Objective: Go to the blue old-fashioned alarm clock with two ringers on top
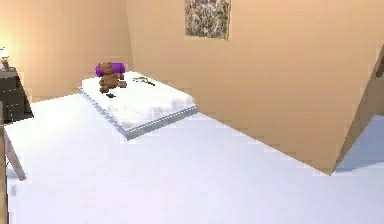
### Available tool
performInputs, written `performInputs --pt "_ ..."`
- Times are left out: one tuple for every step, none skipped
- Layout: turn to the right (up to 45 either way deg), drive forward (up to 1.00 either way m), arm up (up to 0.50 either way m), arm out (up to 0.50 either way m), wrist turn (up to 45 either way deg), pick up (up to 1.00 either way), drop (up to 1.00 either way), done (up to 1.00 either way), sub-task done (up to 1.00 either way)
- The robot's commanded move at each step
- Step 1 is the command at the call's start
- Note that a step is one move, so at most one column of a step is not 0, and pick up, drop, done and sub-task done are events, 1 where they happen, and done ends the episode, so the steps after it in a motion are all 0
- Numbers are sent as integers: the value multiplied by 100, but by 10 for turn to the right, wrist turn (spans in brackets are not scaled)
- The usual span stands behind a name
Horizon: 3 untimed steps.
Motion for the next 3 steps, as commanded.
performInputs --pt "0 40 0 0 0 0 0 0 0" --pt "-330 0 0 0 0 0 0 0 0" --pt "0 100 0 0 0 0 0 0 0"
